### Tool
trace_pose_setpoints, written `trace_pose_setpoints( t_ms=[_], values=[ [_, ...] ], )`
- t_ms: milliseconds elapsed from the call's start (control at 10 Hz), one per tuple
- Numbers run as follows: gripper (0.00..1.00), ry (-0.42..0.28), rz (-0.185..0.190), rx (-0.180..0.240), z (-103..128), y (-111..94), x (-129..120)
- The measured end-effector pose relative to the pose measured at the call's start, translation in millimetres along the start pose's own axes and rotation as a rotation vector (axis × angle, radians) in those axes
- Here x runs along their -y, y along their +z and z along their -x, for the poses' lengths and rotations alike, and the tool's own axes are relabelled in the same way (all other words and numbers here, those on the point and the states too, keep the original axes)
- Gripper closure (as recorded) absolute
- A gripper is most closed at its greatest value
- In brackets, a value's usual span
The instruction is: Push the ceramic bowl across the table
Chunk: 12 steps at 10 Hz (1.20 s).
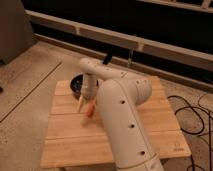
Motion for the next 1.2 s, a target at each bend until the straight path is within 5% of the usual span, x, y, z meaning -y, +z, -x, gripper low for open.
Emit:
trace_pose_setpoints(
  t_ms=[400, 600, 700, 900, 1200],
  values=[
    [0.35, 0.006, 0.0, 0.005, 3, -2, 2],
    [0.35, 0.019, -0.055, 0.088, 29, -15, 20],
    [0.35, 0.004, -0.132, 0.205, 61, -37, 35],
    [0.35, -0.019, -0.207, 0.309, 88, -61, 44],
    [0.35, -0.017, -0.219, 0.313, 90, -62, 47]
  ],
)
